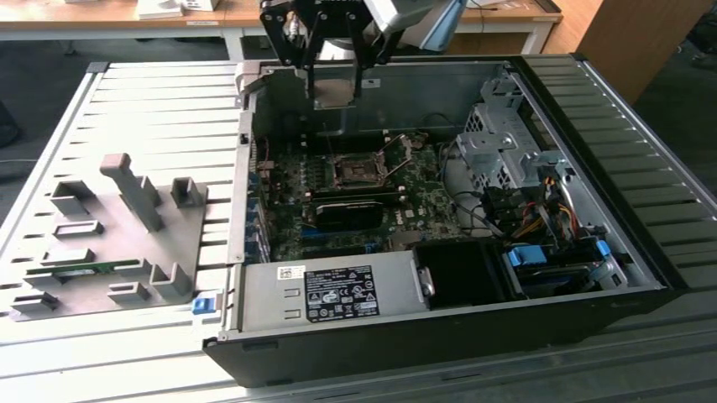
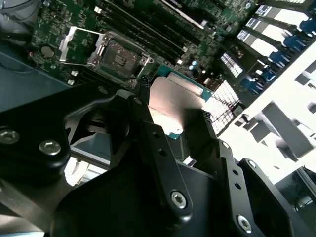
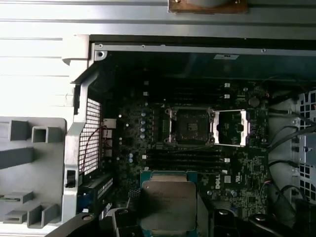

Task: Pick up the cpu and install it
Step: 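Pick up the cpu and move it towards the insertion slot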

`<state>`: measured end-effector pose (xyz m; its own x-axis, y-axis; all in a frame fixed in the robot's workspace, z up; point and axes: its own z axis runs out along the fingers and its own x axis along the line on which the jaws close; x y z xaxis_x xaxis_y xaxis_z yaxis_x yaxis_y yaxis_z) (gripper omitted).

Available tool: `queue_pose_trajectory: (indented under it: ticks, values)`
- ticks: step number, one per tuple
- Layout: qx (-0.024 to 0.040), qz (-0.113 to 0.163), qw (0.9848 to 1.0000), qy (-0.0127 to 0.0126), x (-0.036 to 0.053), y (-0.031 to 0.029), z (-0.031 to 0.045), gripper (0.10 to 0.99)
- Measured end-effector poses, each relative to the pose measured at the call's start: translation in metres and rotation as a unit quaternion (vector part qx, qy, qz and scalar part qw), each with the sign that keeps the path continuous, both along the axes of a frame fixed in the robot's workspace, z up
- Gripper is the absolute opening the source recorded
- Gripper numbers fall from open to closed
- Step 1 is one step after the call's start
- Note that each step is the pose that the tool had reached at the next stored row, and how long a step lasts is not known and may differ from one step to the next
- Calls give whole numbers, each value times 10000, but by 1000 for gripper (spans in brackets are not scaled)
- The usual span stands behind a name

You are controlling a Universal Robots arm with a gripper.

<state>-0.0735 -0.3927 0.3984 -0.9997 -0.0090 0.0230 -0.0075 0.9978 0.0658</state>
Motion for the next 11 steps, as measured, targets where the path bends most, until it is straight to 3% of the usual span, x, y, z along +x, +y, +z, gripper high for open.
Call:
queue_pose_trajectory:
  ticks: [11]
  values:
    - [0, 0, 10000, 0, 158, 151, -9, 537]
